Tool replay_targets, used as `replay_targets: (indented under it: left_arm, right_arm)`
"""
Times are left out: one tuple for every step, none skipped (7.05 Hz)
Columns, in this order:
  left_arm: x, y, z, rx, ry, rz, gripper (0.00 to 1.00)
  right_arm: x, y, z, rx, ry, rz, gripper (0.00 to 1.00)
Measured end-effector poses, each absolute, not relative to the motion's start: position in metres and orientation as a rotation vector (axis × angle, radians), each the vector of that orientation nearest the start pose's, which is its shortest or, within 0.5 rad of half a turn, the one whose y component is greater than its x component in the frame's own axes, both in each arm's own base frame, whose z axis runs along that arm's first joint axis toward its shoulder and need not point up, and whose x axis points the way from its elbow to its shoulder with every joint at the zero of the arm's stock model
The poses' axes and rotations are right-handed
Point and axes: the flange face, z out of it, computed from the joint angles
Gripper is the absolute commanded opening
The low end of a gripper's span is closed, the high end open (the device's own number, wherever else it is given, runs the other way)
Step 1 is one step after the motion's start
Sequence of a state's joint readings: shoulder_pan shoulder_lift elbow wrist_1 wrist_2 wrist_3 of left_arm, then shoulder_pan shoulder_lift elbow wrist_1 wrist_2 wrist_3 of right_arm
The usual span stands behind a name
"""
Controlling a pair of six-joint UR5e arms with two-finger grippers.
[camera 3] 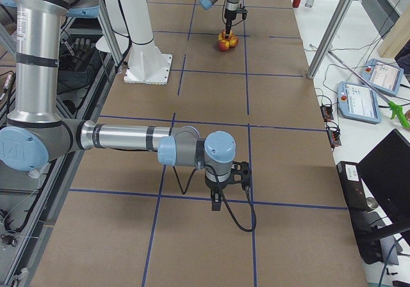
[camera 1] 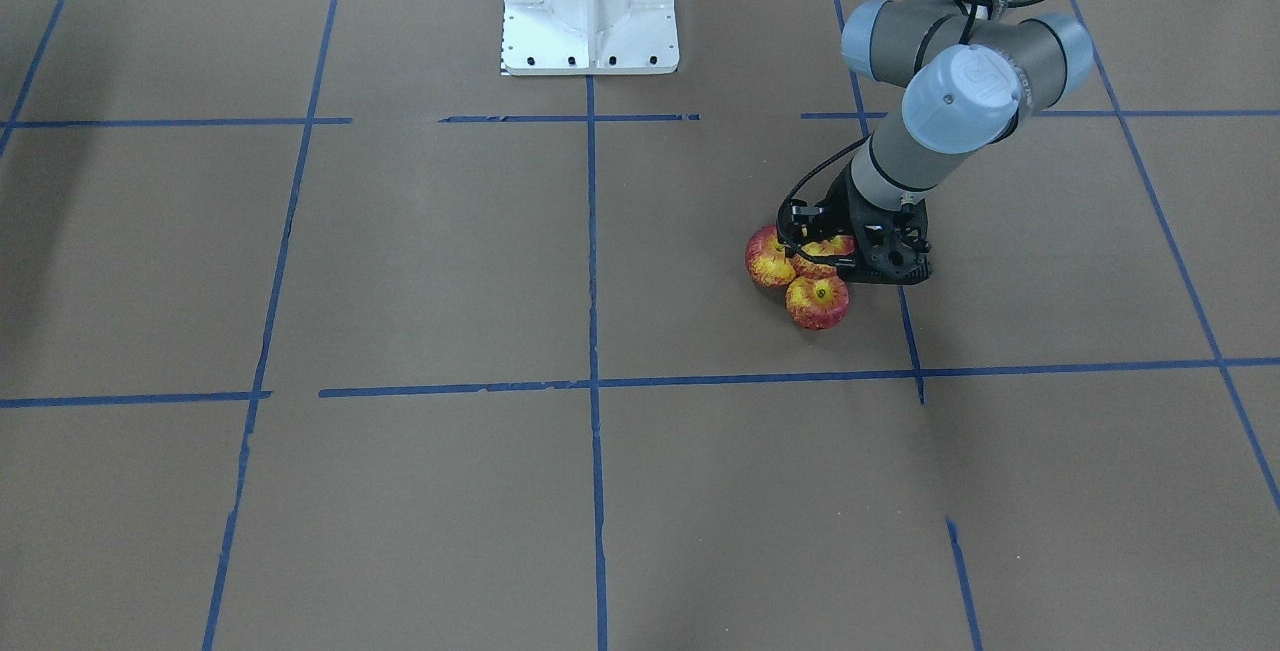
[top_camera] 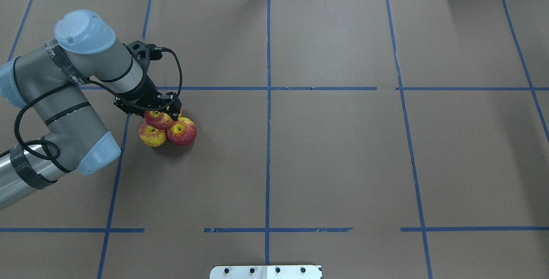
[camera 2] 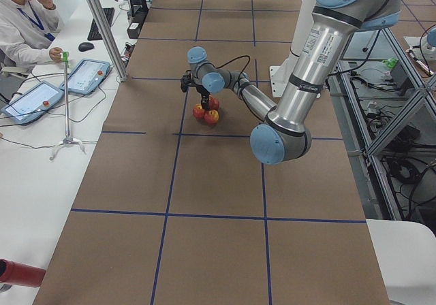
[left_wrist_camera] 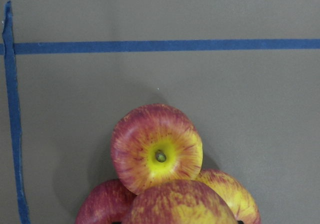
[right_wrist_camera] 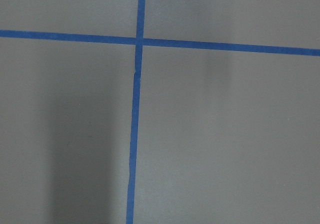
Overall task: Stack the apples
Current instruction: 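Lower the apple onto the top of the cluster and open the left gripper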
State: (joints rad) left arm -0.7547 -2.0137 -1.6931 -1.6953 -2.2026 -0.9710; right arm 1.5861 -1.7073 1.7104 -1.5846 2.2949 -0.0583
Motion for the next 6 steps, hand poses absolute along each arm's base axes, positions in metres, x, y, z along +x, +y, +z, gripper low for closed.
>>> replay_targets:
  left_arm:
    - [0.418, -0.492, 0.336, -0.058, 0.896, 0.077, 1.00]
    - [0.418, -0.490, 0.337, -0.059, 0.896, 0.078, 1.00]
    - [0.418, -0.488, 0.337, -0.060, 0.895, 0.079, 1.00]
    - [0.417, -0.488, 0.336, -0.057, 0.897, 0.079, 1.00]
    - [0.414, -0.488, 0.334, -0.056, 0.897, 0.076, 1.00]
    - [0.405, -0.487, 0.326, -0.058, 0.889, 0.069, 1.00]
  right_arm:
    - [0.074, -0.432, 0.658, 0.016, -0.724, -0.037, 1.00]
    - [0.074, -0.432, 0.658, 0.016, -0.724, -0.037, 1.00]
    - [0.074, -0.432, 0.658, 0.016, -0.724, -0.037, 1.00]
    - [0.074, -0.432, 0.658, 0.016, -0.724, -0.037, 1.00]
    - [0.074, -0.432, 0.658, 0.016, -0.724, -0.037, 1.00]
    - [0.074, -0.432, 0.658, 0.016, -0.724, -0.037, 1.00]
